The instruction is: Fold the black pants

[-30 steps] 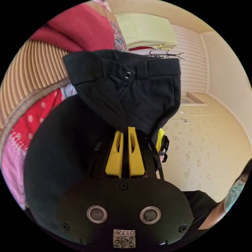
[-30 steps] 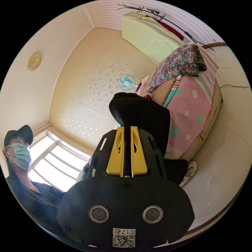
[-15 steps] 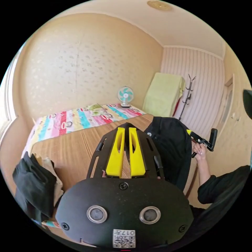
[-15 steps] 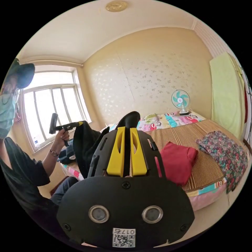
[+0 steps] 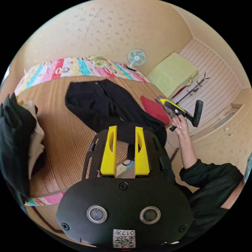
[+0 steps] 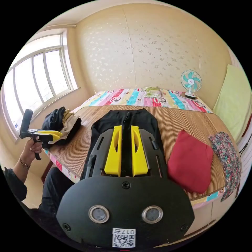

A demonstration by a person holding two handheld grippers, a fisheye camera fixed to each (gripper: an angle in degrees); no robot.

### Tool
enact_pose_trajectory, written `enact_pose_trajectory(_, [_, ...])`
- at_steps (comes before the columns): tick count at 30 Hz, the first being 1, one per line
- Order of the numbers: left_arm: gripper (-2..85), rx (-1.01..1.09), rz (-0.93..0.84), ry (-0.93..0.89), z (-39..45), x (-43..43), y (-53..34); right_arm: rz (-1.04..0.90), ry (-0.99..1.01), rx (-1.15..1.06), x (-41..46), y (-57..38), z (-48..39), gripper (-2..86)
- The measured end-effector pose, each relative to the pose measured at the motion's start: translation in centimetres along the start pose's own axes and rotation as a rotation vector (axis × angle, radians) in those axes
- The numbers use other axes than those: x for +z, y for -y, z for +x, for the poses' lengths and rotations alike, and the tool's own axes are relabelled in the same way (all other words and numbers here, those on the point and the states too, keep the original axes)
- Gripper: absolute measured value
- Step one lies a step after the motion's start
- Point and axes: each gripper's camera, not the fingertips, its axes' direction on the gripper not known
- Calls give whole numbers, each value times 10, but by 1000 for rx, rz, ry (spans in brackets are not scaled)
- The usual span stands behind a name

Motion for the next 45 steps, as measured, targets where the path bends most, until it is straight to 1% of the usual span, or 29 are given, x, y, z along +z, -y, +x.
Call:
enact_pose_trajectory(1, [116,-18,-20,-43,0,12,-11,-10,33,21,1,-15,5,73])
enact_pose_trajectory(3, [140,-105,-44,-193,-1,55,-46,-37,109,116,0,-69,25,84])
enact_pose_trajectory(6, [158,-209,-23,-286,-3,97,-65,-16,90,241,-15,-127,49,95])
enact_pose_trajectory(8, [148,-237,19,-256,-4,114,-68,2,97,289,-24,-156,63,99])
enact_pose_trajectory(9, [136,-263,8,-233,-6,126,-68,-5,103,308,-27,-171,73,101])
enact_pose_trajectory(10, [130,-265,3,-243,-6,131,-67,-12,98,316,-28,-178,78,102])
enact_pose_trajectory(11, [112,-252,8,-296,-6,136,-67,-40,73,332,-27,-189,89,105])
enact_pose_trajectory(12, [82,-231,41,-364,-6,135,-69,-72,39,356,-27,-197,100,108])
enact_pose_trajectory(13, [61,-216,65,-391,-5,131,-71,-83,26,366,-28,-201,105,110])
enact_pose_trajectory(15, [13,-74,153,-546,-4,105,-76,-92,16,396,-32,-216,122,118])
enact_pose_trajectory(16, [10,-29,172,-589,-3,94,-78,-96,21,405,-32,-219,126,119])
enact_pose_trajectory(18, [2,113,280,-691,-4,32,-95,-147,61,453,-20,-232,143,124])
enact_pose_trajectory(20, [1,157,364,-695,-7,-20,-116,-186,104,469,-2,-240,152,127])
enact_pose_trajectory(22, [2,163,407,-612,-8,-68,-140,-238,135,482,21,-246,158,129])
enact_pose_trajectory(24, [10,155,376,-380,-2,-115,-169,-325,152,485,56,-249,162,132])
enact_pose_trajectory(25, [15,144,350,-309,0,-123,-175,-337,147,486,63,-250,163,133])
enact_pose_trajectory(27, [34,25,244,-24,1,-143,-198,-363,101,497,88,-250,168,134])
enact_pose_trajectory(28, [38,-8,233,37,1,-147,-204,-370,93,504,93,-250,171,134])
enact_pose_trajectory(30, [44,-96,215,226,1,-152,-228,-390,63,522,106,-249,179,132])
enact_pose_trajectory(32, [41,-149,200,288,1,-147,-240,-411,44,513,111,-249,182,130])
enact_pose_trajectory(34, [43,-183,229,282,1,-141,-248,-429,34,514,109,-250,186,127])
enact_pose_trajectory(35, [44,-222,280,276,0,-141,-253,-426,22,509,102,-251,188,125])
enact_pose_trajectory(37, [37,-326,434,277,-1,-147,-269,-375,-23,485,85,-250,190,123])
enact_pose_trajectory(39, [3,-485,691,233,5,-147,-306,-331,-149,442,69,-251,195,123])
enact_pose_trajectory(40, [0,-492,721,224,8,-144,-313,-341,-187,431,70,-253,198,124])
enact_pose_trajectory(41, [-3,-487,731,228,14,-136,-319,-398,-232,409,78,-255,205,126])
enact_pose_trajectory(42, [-6,-473,692,242,19,-126,-319,-465,-234,402,91,-259,214,128])
enact_pose_trajectory(43, [-6,-463,660,244,21,-121,-316,-491,-219,401,98,-262,218,130])
enact_pose_trajectory(45, [-5,-419,522,192,23,-100,-299,-487,-174,366,108,-267,226,135])
